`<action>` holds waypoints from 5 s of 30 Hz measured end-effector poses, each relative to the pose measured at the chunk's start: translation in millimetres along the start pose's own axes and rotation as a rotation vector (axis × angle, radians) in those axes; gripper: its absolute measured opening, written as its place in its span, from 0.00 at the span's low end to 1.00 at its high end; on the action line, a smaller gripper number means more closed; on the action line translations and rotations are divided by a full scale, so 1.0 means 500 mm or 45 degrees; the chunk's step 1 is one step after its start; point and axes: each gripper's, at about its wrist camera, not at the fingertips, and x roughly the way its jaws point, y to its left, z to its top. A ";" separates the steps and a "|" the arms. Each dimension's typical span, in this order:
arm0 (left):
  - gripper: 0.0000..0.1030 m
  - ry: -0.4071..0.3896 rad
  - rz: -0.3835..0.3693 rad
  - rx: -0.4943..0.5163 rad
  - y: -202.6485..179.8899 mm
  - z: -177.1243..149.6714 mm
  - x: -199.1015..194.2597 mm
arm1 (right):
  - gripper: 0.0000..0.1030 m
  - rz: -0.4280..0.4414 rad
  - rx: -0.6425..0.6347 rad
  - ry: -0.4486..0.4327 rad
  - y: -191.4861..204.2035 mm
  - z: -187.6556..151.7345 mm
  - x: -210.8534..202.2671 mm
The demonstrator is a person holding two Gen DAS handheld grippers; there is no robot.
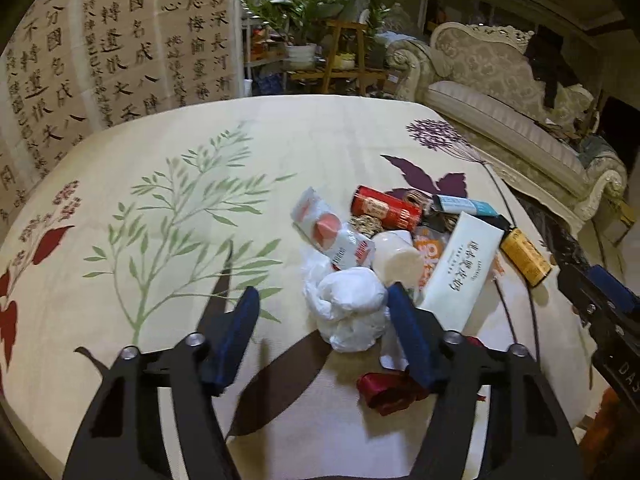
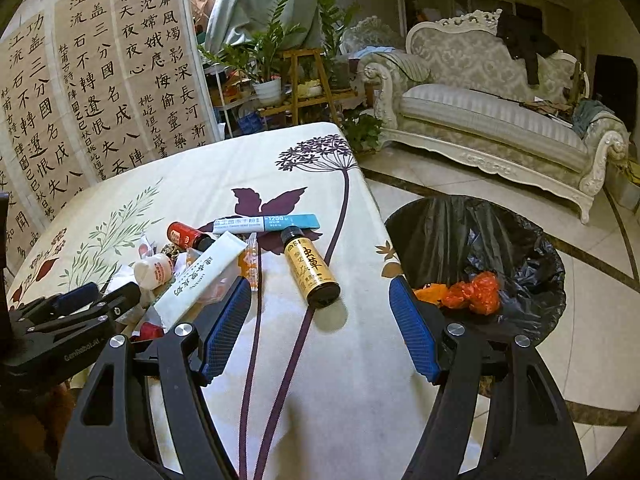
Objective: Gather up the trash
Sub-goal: 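Move the left gripper back to the bed and grasp the white tissue, then grasp the dark red ribbon with the right gripper while the left gripper holds the tissue, then carry tissue and ribbon over the bin and open both grippers to drop them, then move both grippers back over the remaining items on the bed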
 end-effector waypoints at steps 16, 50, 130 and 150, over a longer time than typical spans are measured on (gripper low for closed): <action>0.27 -0.077 -0.085 0.017 0.035 -0.007 -0.055 | 0.68 0.084 -0.085 0.015 0.086 0.013 0.011; 0.26 -0.120 0.049 -0.092 0.168 -0.063 -0.106 | 0.36 0.271 -0.218 0.169 0.208 -0.089 0.000; 0.73 -0.162 -0.257 0.266 -0.376 0.111 0.040 | 0.64 -0.305 0.280 -0.077 -0.338 0.042 0.036; 0.74 -0.173 -0.046 0.127 -0.129 0.056 -0.045 | 0.76 -0.094 0.135 -0.055 -0.125 0.026 0.002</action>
